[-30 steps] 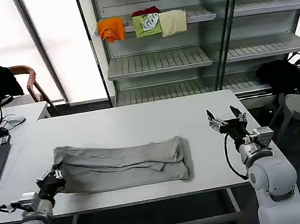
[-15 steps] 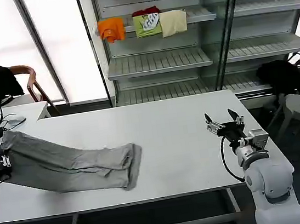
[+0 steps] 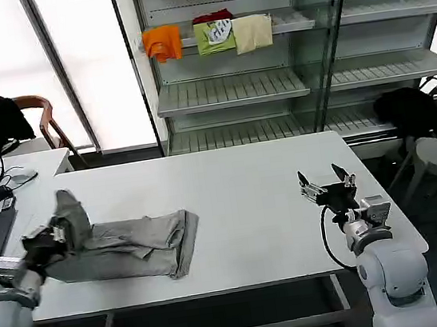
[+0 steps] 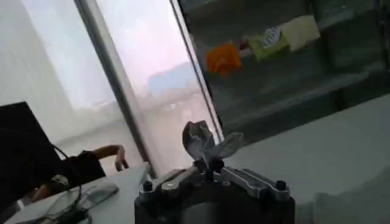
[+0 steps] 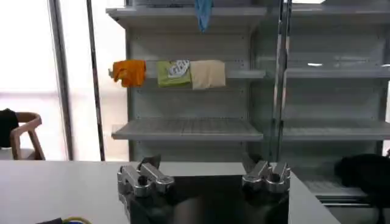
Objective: Fold and organize the clothes.
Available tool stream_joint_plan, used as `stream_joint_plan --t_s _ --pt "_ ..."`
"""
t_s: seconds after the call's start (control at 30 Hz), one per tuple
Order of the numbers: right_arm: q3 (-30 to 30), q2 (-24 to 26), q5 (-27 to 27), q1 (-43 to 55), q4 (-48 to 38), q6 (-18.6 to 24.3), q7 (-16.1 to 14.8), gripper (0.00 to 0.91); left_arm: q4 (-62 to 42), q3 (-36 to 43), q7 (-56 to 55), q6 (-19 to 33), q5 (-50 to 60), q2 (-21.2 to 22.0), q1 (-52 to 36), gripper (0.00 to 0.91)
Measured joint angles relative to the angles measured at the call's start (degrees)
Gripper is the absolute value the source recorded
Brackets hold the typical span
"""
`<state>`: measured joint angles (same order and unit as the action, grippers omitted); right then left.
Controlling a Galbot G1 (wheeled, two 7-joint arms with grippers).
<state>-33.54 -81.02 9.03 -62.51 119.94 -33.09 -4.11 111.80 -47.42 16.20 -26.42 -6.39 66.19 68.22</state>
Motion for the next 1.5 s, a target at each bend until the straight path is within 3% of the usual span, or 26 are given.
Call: stream_joint_plan --t_s 0.37,0.67,0.7,0.73,1.5 --pt "-0.04 0.29 -1.17 -1.55 2.10 -0.02 -0.41 0.907 1.19 12.06 -3.17 -4.21 2.80 8.98 -0.75 0.010" --pt "0.27 0.01 -1.91 -1.53 2.40 -0.02 -0.60 0.907 0.46 17.15 -4.10 -5.55 4.88 12.54 -1.18 0.040" --pt "0.30 -0.03 -1.98 -1.52 2.40 -0.02 -0.64 0.907 0.32 17.48 -4.18 -5.63 5.14 12.83 -1.18 0.564" --pt "0.33 -0.08 -2.06 -1.52 2.37 -0.02 -0.67 0.907 0.14 17.83 -4.35 -5.70 5.42 13.14 -1.18 0.907" --pt "0.06 -0.65 -3.04 -2.06 1.84 -0.02 -1.04 0.907 -3.49 24.59 -6.73 -6.46 10.54 20.61 -2.23 0.907"
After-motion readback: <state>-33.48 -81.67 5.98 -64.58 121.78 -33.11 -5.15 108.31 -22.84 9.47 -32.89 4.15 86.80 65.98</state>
